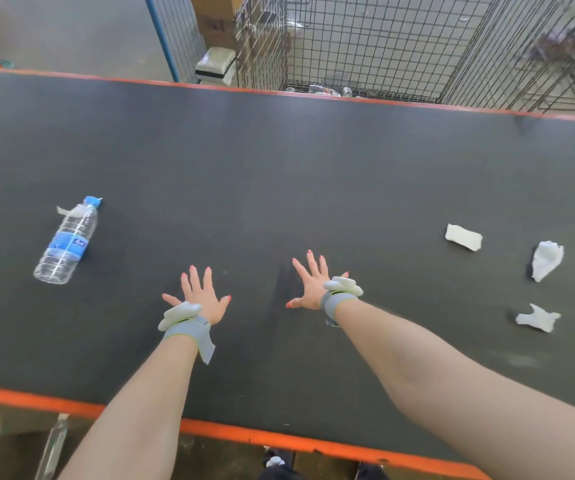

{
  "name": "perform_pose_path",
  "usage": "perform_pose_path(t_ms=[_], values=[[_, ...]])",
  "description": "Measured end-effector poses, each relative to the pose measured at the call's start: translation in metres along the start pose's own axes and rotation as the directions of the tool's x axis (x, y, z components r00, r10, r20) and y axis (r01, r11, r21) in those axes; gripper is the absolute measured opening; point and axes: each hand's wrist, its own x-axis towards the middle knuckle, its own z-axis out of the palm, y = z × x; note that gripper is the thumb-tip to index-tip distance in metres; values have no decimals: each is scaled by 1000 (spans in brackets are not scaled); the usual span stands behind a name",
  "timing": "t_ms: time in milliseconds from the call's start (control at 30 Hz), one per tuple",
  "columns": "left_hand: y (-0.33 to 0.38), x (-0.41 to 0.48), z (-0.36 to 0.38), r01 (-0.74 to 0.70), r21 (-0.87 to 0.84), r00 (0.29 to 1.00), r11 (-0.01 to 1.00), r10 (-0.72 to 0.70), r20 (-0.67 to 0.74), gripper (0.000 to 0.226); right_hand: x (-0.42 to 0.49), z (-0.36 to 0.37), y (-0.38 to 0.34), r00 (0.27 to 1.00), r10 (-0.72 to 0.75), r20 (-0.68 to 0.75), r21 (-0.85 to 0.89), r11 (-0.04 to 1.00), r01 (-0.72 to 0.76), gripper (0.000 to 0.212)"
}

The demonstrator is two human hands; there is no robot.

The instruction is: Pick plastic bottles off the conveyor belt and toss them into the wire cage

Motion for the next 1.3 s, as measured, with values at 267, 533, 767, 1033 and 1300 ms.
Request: perform_pose_path(t_ms=[267, 533, 767, 1033, 1300], values=[[-41, 10, -18, 85, -24, 988, 996, -87, -127, 84, 9, -3, -25, 997, -52, 51, 10, 999, 52, 86], [-30, 29, -24, 170, -141, 964, 975, -194, -180, 92, 26, -13, -19, 998, -57, -22, 40, 998, 58, 77], [34, 56, -36, 44, -140, 983, 989, -68, -173, 90, 46, -45, 10, 994, -31, -106, 93, 995, 41, 73], [176, 105, -94, -152, -298, 974, 942, 91, -209, 78, 100, -106, 73, 992, 50, -115, 166, 986, -31, 72], [386, 247, -220, -177, -701, 984, 690, 107, -143, 99, 244, -225, 157, 966, 191, -177, 355, 927, -119, 75]])
